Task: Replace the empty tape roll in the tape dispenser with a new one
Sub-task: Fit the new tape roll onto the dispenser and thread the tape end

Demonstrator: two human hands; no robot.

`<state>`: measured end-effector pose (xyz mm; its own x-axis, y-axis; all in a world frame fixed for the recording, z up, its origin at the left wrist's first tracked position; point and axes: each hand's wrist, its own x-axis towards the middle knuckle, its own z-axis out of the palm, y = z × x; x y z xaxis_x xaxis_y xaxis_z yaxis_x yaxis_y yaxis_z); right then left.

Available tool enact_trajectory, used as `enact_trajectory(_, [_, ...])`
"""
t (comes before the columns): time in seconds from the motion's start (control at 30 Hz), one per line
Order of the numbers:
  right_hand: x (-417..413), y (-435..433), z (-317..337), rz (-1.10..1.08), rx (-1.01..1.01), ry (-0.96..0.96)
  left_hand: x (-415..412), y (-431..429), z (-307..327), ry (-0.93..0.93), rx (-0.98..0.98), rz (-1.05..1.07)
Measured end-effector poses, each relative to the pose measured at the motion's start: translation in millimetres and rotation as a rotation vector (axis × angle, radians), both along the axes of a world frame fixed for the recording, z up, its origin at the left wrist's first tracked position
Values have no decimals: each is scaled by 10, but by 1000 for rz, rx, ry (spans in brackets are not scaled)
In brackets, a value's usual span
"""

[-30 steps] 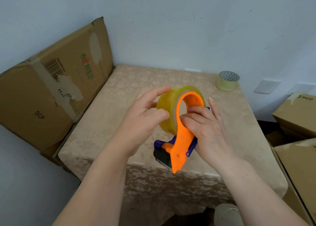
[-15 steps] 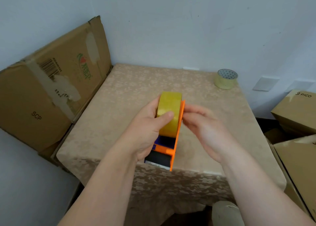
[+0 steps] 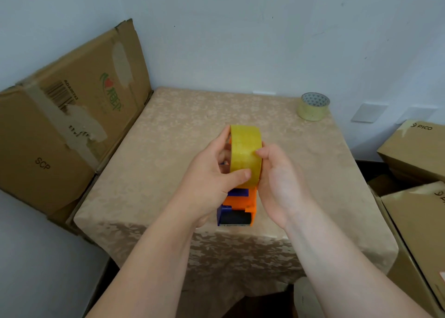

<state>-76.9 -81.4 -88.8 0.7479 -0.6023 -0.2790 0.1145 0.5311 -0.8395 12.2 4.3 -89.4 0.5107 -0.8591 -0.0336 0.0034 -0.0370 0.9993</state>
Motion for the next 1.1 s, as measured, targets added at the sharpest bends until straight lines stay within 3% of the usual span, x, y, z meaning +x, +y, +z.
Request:
enact_trajectory(0.57, [-4,6,-4,78,-125,-76,33,13,-22,5,-25,15])
enact_trajectory(0.8, [-74,-128,-52,194,-376,-11,125,74,54,49,-34,-6])
enact_trajectory(1.1, [-277,-254,128,471,-1054,289,322,236,134,426,24,-27])
